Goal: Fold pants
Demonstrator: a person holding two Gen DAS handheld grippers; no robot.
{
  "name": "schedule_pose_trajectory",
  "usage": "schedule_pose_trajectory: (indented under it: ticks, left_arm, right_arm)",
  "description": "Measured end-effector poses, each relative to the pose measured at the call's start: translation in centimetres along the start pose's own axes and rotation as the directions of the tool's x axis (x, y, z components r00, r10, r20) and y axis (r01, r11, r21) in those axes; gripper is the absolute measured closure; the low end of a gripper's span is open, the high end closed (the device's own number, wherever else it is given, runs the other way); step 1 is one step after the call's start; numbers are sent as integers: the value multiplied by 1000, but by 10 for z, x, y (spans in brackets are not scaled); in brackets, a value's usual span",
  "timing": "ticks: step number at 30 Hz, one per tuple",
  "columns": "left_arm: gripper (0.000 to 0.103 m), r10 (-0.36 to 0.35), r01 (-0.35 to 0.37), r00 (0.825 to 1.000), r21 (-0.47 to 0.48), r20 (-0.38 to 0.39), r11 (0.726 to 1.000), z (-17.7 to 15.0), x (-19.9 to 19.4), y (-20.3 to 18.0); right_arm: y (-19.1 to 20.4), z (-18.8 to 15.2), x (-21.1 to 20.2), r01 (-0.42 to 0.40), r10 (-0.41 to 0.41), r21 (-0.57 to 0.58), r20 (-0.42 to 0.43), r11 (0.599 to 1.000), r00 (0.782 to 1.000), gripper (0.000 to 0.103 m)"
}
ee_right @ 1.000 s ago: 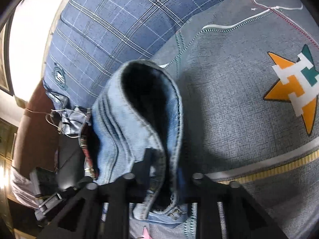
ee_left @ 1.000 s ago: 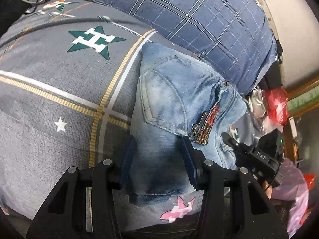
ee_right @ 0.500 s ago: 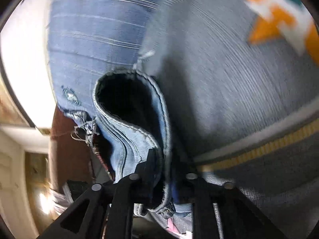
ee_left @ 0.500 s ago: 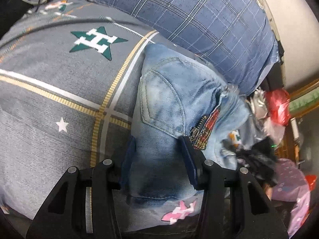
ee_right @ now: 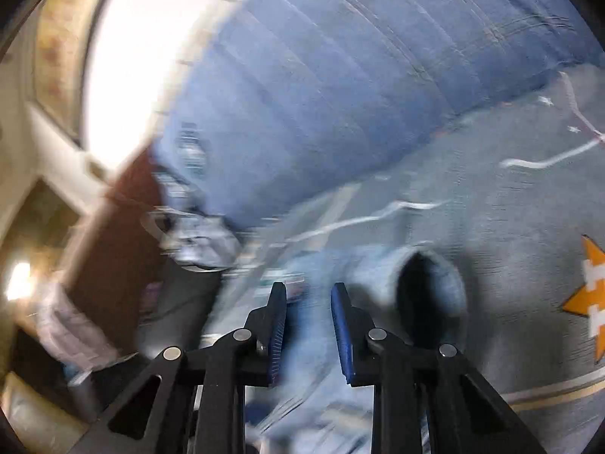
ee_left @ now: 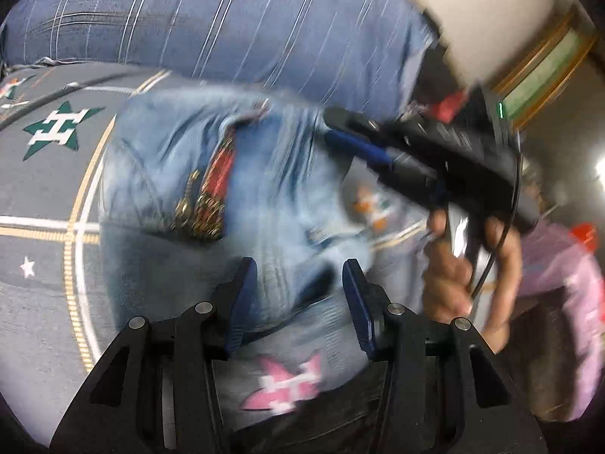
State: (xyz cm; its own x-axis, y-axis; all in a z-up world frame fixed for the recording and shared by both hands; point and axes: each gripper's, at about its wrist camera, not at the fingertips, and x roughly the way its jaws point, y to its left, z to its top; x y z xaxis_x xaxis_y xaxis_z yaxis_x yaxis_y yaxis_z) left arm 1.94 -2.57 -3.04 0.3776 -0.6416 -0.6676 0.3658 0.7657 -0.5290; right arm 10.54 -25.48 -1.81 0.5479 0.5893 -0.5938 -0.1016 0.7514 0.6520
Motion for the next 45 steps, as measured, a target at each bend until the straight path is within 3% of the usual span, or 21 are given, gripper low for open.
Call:
schedule_pose_trajectory:
  ticks: [3,5,9,12,13,14,16,17,20,22,24,26,29,31,33,36,40,42,45]
  left_arm:
    - [58,-1,0,999,-22,-46,1000,-2,15,6]
    - [58,1,-2,998,-33,-58,999,0,20,7]
    - [58,25,-26,998,-21,-59,999,2,21,0]
    - [58,-22,22,1000,-21,-6,1000,2,6,0]
    - [58,-49,49,998,-27,31,998,4,-6,3]
    - [58,-56,58,996,-37,64,998,5,-16,8]
    - [58,-31,40,992,-78,122,996,8,-31,21]
    - [57,-11,27,989,-113,145,993,10,-35,29]
    - [51,39,12,986,-301,165,953,14,-40,71]
    - [49,49,12,990,-430,131,903,11,-32,99]
    - [49,-11,61,995,-508,102,859,8,-20,117]
    - [49,-63,104,994,-537,94,837,9,-13,122]
    - [49,-55,80,996,-528,63,845,16,-9,117]
    - [49,-28,12,999,-507,-25,862,28,-4,116]
    - [49,-7,-39,996,-487,-92,873,39,3,110]
    - [49,19,-83,989,-444,-147,892,52,5,106]
    - [49,0,-56,992,-449,-125,892,48,13,116]
    - [55,1,-49,995,-467,-103,883,45,13,118]
    - [67,52,-81,995,-397,-81,914,46,4,102]
  right_arm:
    - [-39,-6,23,51,-44,149,-53,988,998,83]
    - [-60,-9,32,48,-31,187,-93,981,995,91]
    - [-63,-8,26,12,3,179,-81,984,997,91]
    - [-40,-9,-3,-46,48,98,-17,994,999,84]
    - [-33,-9,-14,-75,75,77,4,994,997,73]
    - [-27,-11,-27,-92,90,53,31,994,995,54]
    - [-16,-19,-50,-51,51,2,107,999,993,36]
    - [-16,-23,-56,-6,6,-6,110,1000,994,31]
    - [-37,-30,-47,18,-19,70,12,997,1000,31]
    - [-55,-36,-29,33,-20,155,-85,987,996,31]
    - [-65,-42,-9,-22,61,225,-169,974,984,31]
    - [-68,-45,-1,-65,125,262,-217,963,968,31]
    - [-63,-48,1,-65,123,240,-235,969,964,36]
    - [-66,-50,-1,-40,99,240,-238,970,966,50]
    - [-70,-50,-4,-48,109,254,-233,966,966,56]
    - [-63,-52,-6,-19,67,197,-239,980,969,58]
    - [-53,-51,-2,34,-5,123,-231,992,973,58]
    - [-44,-50,-4,54,-41,55,-216,997,976,61]
    - [-19,-51,-10,104,-116,-84,-155,991,981,70]
